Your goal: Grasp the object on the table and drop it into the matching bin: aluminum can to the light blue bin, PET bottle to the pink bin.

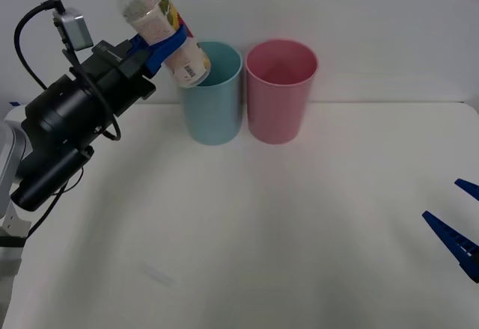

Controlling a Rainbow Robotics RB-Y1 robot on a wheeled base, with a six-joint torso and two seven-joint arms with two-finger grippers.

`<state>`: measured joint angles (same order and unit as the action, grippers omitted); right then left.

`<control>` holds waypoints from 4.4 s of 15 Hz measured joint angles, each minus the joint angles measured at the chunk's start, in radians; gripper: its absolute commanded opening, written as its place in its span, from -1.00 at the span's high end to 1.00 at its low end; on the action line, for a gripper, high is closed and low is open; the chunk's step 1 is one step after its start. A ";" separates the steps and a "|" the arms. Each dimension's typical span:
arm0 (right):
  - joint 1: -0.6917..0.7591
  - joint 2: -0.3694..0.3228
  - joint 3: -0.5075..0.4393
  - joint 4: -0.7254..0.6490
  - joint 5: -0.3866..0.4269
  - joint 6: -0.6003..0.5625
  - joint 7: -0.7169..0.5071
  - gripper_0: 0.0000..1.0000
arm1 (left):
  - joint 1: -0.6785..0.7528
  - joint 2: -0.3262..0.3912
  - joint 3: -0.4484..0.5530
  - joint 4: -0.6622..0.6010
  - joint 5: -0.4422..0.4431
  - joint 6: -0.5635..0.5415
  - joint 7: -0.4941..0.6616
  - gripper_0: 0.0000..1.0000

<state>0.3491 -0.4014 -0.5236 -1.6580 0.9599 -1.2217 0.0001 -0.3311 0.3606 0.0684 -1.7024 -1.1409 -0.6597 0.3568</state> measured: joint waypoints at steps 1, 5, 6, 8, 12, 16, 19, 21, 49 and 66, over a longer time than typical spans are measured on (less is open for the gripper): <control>0.000 0.000 0.000 0.000 0.000 0.000 0.000 -1.00 | -0.054 0.000 -0.016 0.056 0.001 0.002 -0.004 1.00; 0.000 0.000 0.000 0.000 0.000 0.000 0.000 -1.00 | -0.262 -0.002 -0.096 0.272 0.002 0.042 -0.021 1.00; 0.000 0.000 0.000 0.000 0.000 0.000 0.000 -1.00 | -0.312 -0.007 -0.117 0.328 -0.003 0.056 -0.029 1.00; 0.000 0.000 0.000 0.000 0.000 0.000 0.000 -1.00 | -0.400 -0.043 -0.132 0.426 -0.037 0.076 -0.046 1.00; 0.000 0.000 0.000 0.000 0.000 0.000 0.000 -1.00 | -0.536 -0.134 -0.133 0.592 -0.140 0.134 -0.126 1.00; 0.000 0.000 0.000 0.000 0.000 0.000 0.000 -1.00 | -0.675 -0.210 -0.146 0.779 -0.202 0.241 -0.261 0.98; 0.000 0.000 0.000 0.000 0.000 0.000 0.000 -1.00 | -0.732 -0.244 -0.202 0.852 -0.197 0.337 -0.284 0.98; 0.000 0.000 0.000 0.000 0.000 0.000 0.000 -1.00 | -0.740 -0.254 -0.262 0.855 -0.175 0.399 -0.282 0.97; 0.000 0.000 0.000 0.000 0.000 0.000 0.000 -1.00 | -0.637 -0.067 -0.372 0.700 0.093 0.282 -0.284 -1.00; 0.000 0.000 0.000 0.000 0.000 0.000 0.000 -1.00 | -0.107 0.088 0.115 0.340 0.024 -0.331 -0.325 -1.00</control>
<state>0.3491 -0.4014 -0.5236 -1.6581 0.9599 -1.2217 0.0001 -0.4376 0.4486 0.1836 -1.3624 -1.1165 -0.9907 0.0314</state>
